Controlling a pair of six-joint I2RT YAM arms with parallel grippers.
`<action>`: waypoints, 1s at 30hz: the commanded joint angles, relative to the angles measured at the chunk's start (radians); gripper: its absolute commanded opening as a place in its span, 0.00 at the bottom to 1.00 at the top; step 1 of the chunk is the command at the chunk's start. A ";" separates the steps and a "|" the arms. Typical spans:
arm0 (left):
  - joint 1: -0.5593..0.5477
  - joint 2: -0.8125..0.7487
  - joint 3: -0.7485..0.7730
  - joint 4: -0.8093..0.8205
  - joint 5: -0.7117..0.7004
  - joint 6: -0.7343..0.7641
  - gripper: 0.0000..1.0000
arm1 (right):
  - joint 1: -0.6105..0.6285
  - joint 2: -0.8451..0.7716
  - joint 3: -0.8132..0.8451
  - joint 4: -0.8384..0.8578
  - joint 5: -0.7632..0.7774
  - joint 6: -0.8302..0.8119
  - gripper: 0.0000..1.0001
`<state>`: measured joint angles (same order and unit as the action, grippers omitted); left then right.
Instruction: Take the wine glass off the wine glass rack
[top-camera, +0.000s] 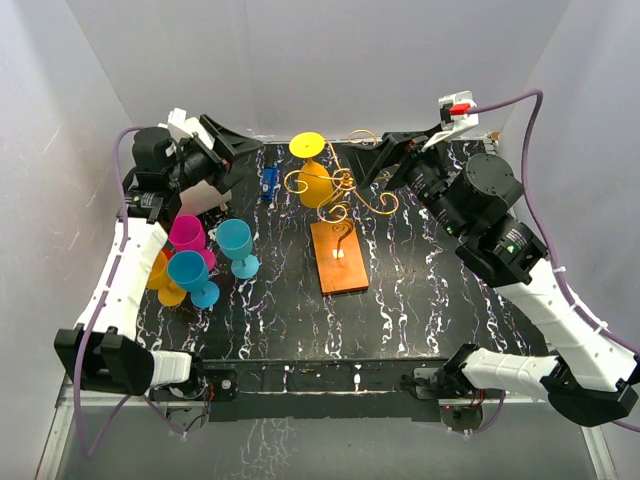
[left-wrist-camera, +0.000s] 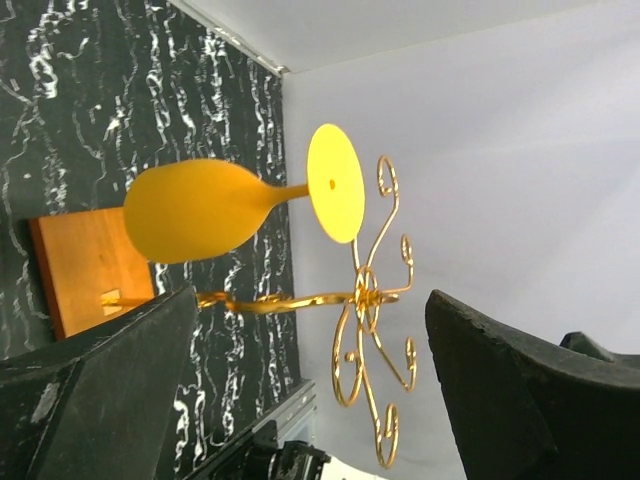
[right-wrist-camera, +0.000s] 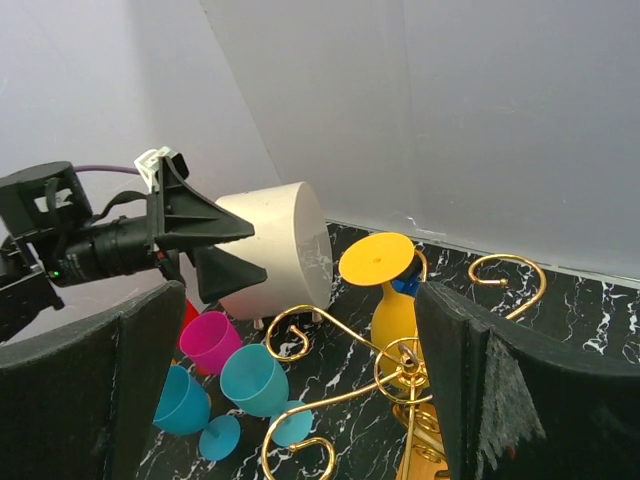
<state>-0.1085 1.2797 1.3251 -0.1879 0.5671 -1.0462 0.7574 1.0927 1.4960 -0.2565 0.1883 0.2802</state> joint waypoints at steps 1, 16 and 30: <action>0.000 0.053 0.000 0.175 0.082 -0.100 0.92 | -0.001 -0.024 0.000 0.062 0.022 -0.027 0.98; -0.121 0.232 0.079 0.271 0.040 -0.152 0.66 | -0.002 -0.062 -0.015 0.091 0.032 -0.036 0.98; -0.170 0.266 0.100 0.288 -0.009 -0.153 0.40 | -0.002 -0.081 -0.023 0.092 0.032 -0.031 0.98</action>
<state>-0.2726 1.5650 1.3838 0.0723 0.5697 -1.1988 0.7574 1.0271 1.4750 -0.2226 0.2119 0.2600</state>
